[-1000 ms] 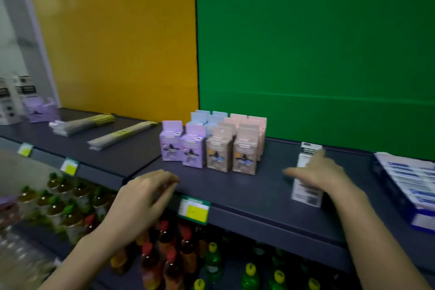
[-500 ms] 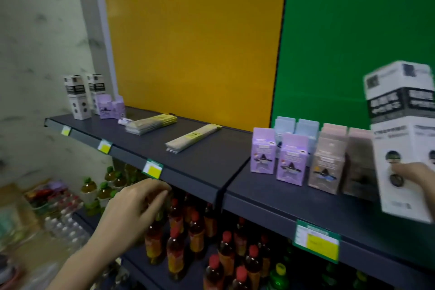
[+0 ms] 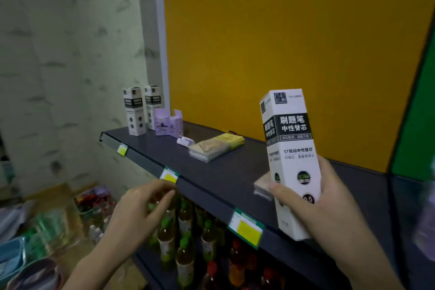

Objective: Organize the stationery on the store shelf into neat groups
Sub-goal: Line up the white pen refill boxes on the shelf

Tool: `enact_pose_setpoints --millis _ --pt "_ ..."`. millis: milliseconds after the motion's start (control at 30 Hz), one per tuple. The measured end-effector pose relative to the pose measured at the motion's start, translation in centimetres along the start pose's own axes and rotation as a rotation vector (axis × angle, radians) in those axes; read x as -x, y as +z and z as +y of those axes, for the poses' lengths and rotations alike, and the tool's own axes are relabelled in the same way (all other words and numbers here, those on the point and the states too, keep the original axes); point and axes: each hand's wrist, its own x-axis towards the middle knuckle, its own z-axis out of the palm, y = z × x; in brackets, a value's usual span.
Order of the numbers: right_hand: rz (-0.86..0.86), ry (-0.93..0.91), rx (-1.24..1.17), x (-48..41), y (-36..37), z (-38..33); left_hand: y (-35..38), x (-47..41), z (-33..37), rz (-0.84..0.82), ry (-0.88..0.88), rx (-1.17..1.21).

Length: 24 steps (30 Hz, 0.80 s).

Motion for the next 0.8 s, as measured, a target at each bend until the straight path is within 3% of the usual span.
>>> enact_pose_setpoints --millis 367,567,800 --pt "-0.083 -0.052 0.018 -9.1 17.2 -1.4 -3.0 -7.4 -14.2 0.063 -0.031 -0.014" --pt "-0.024 -0.002 0.036 -13.0 25.9 -1.1 -4.6 -11.4 -23.4 0.114 -0.008 -0.002" --pt "0.002 0.022 0.173 -19.3 35.7 -1.2 -5.5 -20.4 -33.7 0.029 0.046 0.110"
